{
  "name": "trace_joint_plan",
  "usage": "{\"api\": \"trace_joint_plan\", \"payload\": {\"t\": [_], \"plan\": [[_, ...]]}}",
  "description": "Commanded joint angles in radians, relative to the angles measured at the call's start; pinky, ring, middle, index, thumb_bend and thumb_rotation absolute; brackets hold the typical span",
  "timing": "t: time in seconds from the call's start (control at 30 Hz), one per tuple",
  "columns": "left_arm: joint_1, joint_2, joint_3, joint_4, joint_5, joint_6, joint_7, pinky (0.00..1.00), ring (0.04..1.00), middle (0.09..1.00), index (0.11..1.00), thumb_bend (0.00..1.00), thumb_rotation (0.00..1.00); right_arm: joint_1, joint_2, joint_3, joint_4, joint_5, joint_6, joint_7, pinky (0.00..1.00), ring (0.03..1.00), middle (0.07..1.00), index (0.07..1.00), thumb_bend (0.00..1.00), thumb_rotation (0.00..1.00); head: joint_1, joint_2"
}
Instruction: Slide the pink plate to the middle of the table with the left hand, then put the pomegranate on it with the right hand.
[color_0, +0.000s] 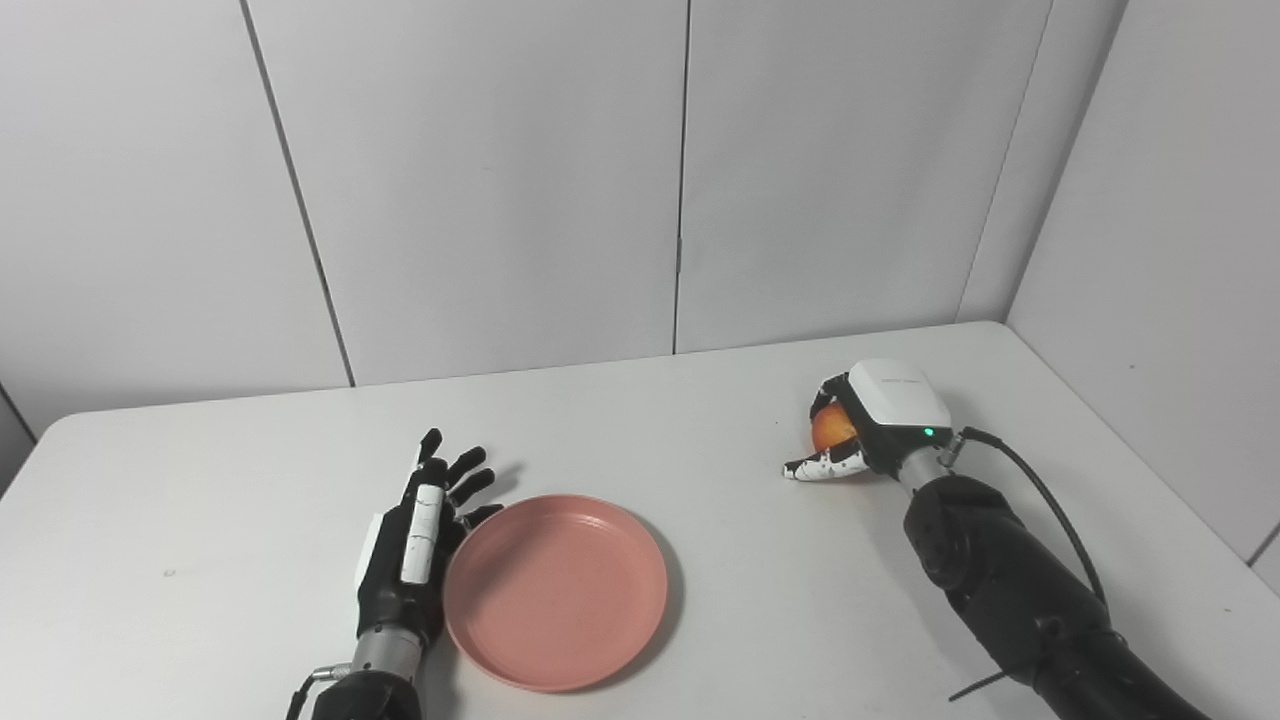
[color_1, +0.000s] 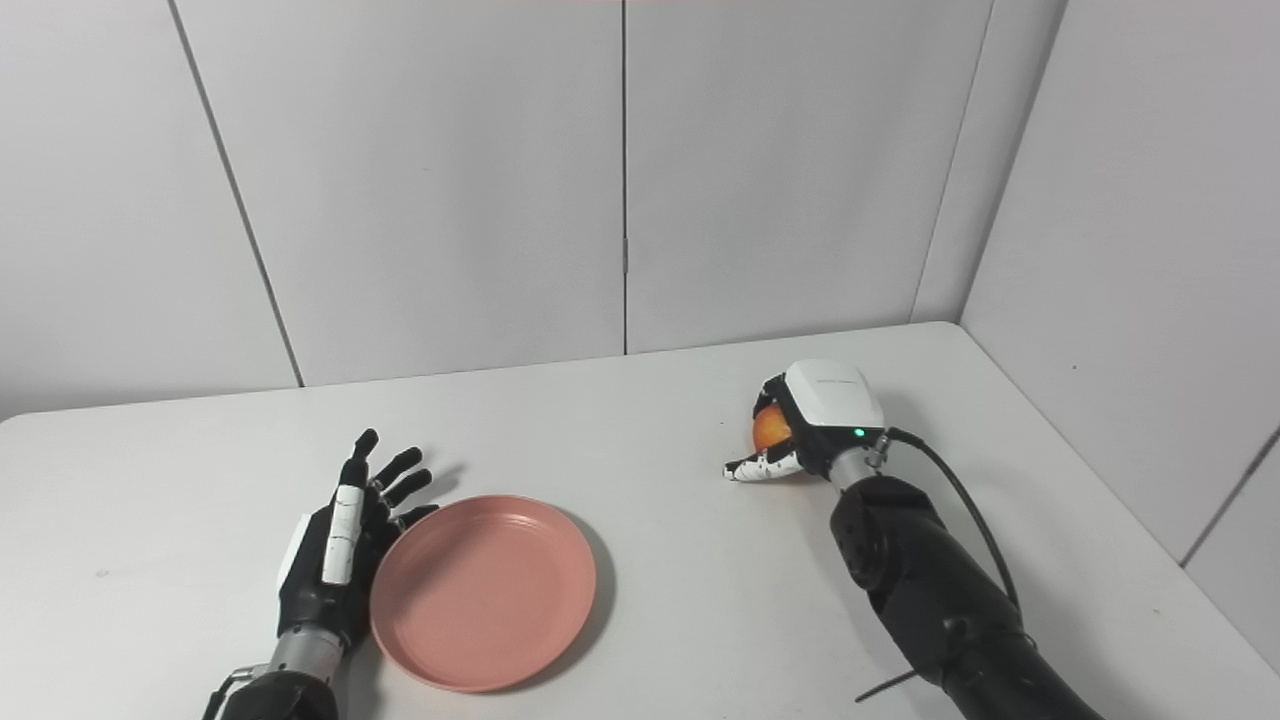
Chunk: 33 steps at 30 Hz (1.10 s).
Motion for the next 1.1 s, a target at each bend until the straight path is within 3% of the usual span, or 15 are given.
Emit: {"api": "trace_joint_plan", "payload": {"t": [0.0, 0.33, 0.53, 0.9, 1.07], "plan": [[0.005, -0.001, -0.006, -0.004, 0.001, 0.029, -0.002, 0.65, 0.826, 0.854, 1.0, 0.85, 0.87, -0.01, -0.021, 0.006, -0.003, -0.001, -0.016, 0.002, 0.2, 0.259, 0.338, 0.472, 0.52, 0.15, 0.001, -0.001], [0.006, -0.004, -0.009, -0.011, -0.001, 0.037, -0.004, 0.66, 0.831, 0.859, 1.0, 0.84, 0.86, -0.008, -0.04, -0.005, -0.155, -0.002, -0.022, 0.01, 0.25, 0.31, 0.39, 0.478, 0.52, 0.16, 0.013, 0.005], [0.009, -0.015, -0.013, -0.02, 0.005, 0.043, 0.005, 0.66, 0.825, 0.853, 1.0, 0.84, 0.85, -0.021, -0.038, -0.02, -0.267, 0.011, -0.036, 0.038, 0.24, 0.297, 0.371, 0.475, 0.52, 0.16, 0.043, 0.011], [0.004, -0.05, -0.037, -0.009, 0.055, 0.022, 0.056, 0.62, 0.796, 0.832, 1.0, 0.77, 0.88, -0.022, -0.014, -0.027, -0.474, 0.051, -0.078, 0.099, 0.21, 0.278, 0.366, 0.473, 0.52, 0.16, 0.174, 0.023], [0.002, -0.059, -0.042, -0.008, 0.057, 0.016, 0.058, 0.62, 0.795, 0.828, 1.0, 0.77, 0.89, -0.011, 0.013, -0.017, -0.557, 0.035, -0.061, 0.145, 0.23, 0.303, 0.398, 0.477, 0.52, 0.16, 0.206, 0.03]]}}
